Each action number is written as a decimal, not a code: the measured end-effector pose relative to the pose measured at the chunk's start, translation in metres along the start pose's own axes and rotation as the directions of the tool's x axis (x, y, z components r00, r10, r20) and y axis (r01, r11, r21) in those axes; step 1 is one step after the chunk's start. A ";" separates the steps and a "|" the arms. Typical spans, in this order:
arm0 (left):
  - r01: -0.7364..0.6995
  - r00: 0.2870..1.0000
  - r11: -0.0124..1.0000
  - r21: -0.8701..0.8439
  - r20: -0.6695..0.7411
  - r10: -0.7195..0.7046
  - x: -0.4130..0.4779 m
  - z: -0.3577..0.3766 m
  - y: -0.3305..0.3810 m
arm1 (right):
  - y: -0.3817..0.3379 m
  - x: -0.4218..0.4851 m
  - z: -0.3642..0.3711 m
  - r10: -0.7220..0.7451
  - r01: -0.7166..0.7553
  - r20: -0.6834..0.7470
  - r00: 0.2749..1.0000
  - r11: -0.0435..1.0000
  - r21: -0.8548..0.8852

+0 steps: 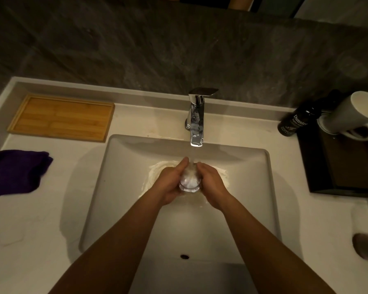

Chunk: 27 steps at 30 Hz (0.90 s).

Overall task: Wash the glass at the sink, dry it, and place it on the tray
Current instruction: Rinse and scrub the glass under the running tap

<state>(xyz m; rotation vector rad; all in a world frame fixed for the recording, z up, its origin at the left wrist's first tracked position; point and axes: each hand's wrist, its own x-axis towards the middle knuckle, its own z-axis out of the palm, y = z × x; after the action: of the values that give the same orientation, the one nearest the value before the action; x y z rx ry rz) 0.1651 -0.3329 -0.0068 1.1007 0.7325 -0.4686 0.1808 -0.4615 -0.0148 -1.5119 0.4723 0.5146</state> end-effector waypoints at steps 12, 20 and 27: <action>-0.117 0.989 0.992 0.056 -0.087 0.122 0.002 0.000 -0.007 | -0.011 -0.016 0.006 -0.045 0.044 -0.011 0.999 0.997 -0.069; -0.041 0.999 0.993 0.110 0.011 0.040 -0.004 -0.004 -0.006 | -0.014 -0.018 0.001 -0.049 0.051 0.017 0.999 0.986 -0.159; -0.182 0.980 0.977 -0.112 -0.106 0.170 -0.007 0.011 -0.016 | -0.005 -0.023 0.016 -0.002 0.008 -0.130 0.991 0.999 0.048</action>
<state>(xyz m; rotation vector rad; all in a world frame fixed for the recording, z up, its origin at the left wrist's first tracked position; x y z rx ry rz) 0.1531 -0.3489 -0.0091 1.0686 0.7304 -0.2188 0.1648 -0.4456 0.0024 -1.5058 0.5787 0.3994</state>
